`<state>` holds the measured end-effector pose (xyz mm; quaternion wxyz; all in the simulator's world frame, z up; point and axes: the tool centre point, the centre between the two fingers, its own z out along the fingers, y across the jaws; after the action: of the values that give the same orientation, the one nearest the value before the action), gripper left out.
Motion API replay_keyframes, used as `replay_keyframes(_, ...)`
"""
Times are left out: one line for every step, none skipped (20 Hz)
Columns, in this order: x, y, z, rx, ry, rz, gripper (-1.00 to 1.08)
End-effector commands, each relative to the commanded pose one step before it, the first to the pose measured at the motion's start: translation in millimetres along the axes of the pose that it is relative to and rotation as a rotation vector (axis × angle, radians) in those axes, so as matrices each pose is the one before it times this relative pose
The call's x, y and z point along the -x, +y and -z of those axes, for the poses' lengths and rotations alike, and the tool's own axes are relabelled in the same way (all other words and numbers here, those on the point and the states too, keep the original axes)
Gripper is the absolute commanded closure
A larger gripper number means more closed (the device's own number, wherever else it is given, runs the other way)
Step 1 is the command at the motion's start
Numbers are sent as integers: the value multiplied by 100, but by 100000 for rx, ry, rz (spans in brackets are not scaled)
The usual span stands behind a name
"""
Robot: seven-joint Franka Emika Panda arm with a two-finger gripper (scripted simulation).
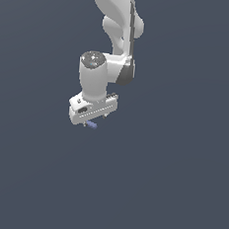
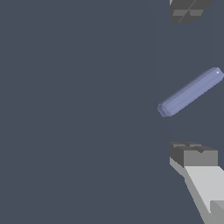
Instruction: Pick up the object and move it to a goal position.
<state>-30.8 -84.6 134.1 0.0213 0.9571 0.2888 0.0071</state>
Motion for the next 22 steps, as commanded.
replay_keyframes(726, 244, -676, -342, -94, 5536, -92)
replay_keyframes(293, 75, -265, -143, -32, 2151, -92)
replay_keyframes(295, 66, -263, -145, -26, 2151, -92)
replay_keyframes(297, 56, -262, -147, -19, 2151, -92)
replay_keyframes(297, 47, -260, -149, -13, 2152, -92)
replay_keyframes(298, 38, -259, -150, -6, 2151, -92)
replay_keyframes(299, 28, -257, -151, 0, 2152, -92)
replay_keyframes(299, 19, -256, -152, 7, 2151, -92)
replay_keyframes(299, 9, -254, -153, 13, 2151, -92)
replay_keyframes(298, -1, -253, -153, 20, 2152, -92)
replay_keyframes(298, -10, -251, -153, 27, 2151, -92)
replay_keyframes(296, -19, -250, -153, 34, 2152, -92)
replay_keyframes(295, -28, -248, -152, 41, 2150, -92)
replay_keyframes(293, -38, -246, -152, 47, 2151, -92)
replay_keyframes(292, -47, -245, -151, 54, 2150, -92)
replay_keyframes(289, -56, -243, -149, 61, 2151, -92)
replay_keyframes(288, -64, -241, -148, 68, 2149, -92)
replay_keyframes(280, -73, -237, -144, 73, 2122, -92)
replay_keyframes(266, -78, -225, -136, 76, 2034, -92)
replay_keyframes(249, -81, -212, -127, 78, 1924, -92)
replay_keyframes(232, -83, -198, -118, 78, 1815, -92)
replay_keyframes(216, -83, -185, -109, 78, 1703, -92)
